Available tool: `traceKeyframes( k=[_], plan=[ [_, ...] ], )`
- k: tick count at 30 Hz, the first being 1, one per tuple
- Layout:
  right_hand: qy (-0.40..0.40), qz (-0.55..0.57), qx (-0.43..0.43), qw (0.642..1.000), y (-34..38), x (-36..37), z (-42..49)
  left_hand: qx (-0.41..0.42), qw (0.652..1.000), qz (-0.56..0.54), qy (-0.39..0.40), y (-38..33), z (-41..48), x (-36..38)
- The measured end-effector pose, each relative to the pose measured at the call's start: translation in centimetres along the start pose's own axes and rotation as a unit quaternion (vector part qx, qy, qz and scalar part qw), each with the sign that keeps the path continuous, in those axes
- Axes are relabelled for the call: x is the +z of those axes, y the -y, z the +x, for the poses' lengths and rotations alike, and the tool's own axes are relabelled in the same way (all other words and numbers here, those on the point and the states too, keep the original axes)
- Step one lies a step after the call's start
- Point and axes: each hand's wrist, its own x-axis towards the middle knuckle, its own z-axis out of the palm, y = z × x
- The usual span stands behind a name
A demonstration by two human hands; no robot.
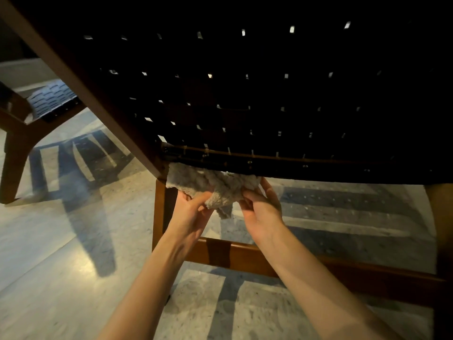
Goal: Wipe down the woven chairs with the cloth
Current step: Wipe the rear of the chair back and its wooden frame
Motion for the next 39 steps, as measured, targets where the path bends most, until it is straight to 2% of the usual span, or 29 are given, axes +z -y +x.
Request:
traceKeyframes(
  k=[2,7,11,18,20,22,24,26,31,39],
  plan=[
    [-0.009,0.01,0.007,1.0,0.8,-0.5,0.0,0.013,0.998,0.058,-0.006,0.7,-0.2,1.1],
    [-0.005,0.036,0.004,0.999,3.2,-2.5,-0.3,0.006,0.997,0.081,-0.011,2.6,-1.2,4.1],
    [-0.024,0.038,-0.057,0.997,5.1,-4.6,-0.1,-0.038,0.995,0.081,-0.036,4.6,-1.8,6.9],
    [-0.075,0.095,-0.185,0.975,8.8,-8.6,0.0,-0.064,0.996,0.054,0.026,8.9,-2.7,10.9],
    [-0.072,0.091,-0.171,0.978,9.5,-9.4,0.0,-0.078,0.996,0.041,0.024,9.8,-2.7,11.8],
    [-0.086,0.022,-0.106,0.99,9.6,-9.6,0.0,-0.085,0.996,0.024,0.014,10.1,-2.6,12.2],
    [-0.057,0.005,-0.02,0.998,9.5,-9.1,-0.3,-0.078,0.997,0.016,0.015,10.1,-2.5,12.2],
    [-0.042,0.013,-0.003,0.999,9.4,-8.6,-0.4,-0.063,0.998,0.012,0.026,9.9,-2.5,11.9],
    [-0.084,0.016,-0.097,0.992,9.9,-8.5,-0.7,-0.058,0.998,0.033,0.015,10.3,-2.7,12.5],
    [-0.165,-0.043,-0.231,0.958,13.9,-11.3,-1.4,-0.118,0.993,0.005,-0.007,14.0,-3.7,17.5]
  ],
)
